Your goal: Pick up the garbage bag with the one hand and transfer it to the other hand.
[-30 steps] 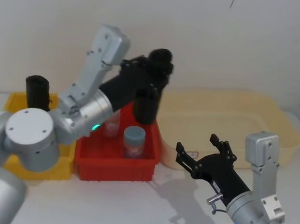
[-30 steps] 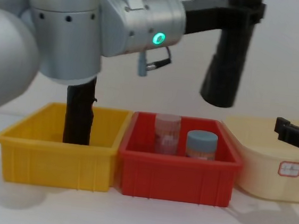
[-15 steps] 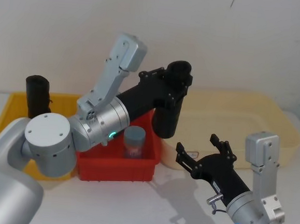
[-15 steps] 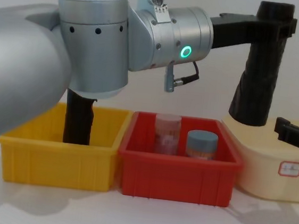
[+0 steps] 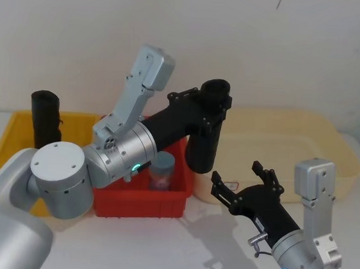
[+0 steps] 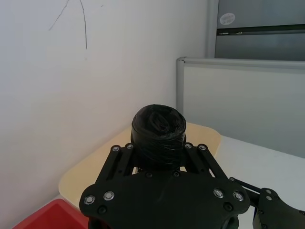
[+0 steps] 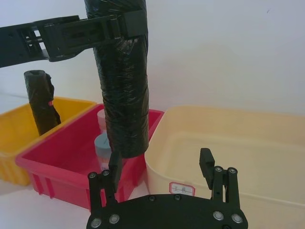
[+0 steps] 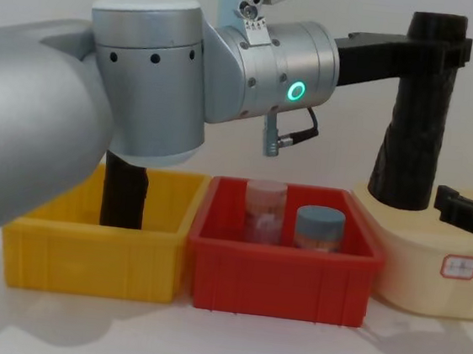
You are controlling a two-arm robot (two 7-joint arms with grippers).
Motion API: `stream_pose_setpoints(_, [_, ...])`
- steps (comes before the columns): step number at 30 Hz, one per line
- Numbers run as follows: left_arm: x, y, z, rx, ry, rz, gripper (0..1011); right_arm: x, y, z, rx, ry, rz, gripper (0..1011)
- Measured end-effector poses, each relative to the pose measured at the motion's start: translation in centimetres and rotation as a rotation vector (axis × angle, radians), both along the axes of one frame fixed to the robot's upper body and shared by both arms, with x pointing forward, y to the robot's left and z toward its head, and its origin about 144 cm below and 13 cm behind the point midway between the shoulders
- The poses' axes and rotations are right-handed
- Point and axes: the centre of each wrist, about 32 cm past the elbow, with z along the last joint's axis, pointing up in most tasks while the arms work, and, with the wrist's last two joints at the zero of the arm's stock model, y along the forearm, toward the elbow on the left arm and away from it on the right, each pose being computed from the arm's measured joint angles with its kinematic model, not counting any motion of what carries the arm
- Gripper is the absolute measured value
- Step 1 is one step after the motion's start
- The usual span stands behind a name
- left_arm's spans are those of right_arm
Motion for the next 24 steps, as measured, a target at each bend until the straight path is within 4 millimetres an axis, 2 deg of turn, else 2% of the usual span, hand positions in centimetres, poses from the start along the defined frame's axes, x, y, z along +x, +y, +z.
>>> stream_pose_setpoints(24, [-0.2, -0.1, -0.2, -0.009, 0.016, -0.004, 377, 0.5, 1.0, 0.8, 0.038, -0.031, 0.069, 1000])
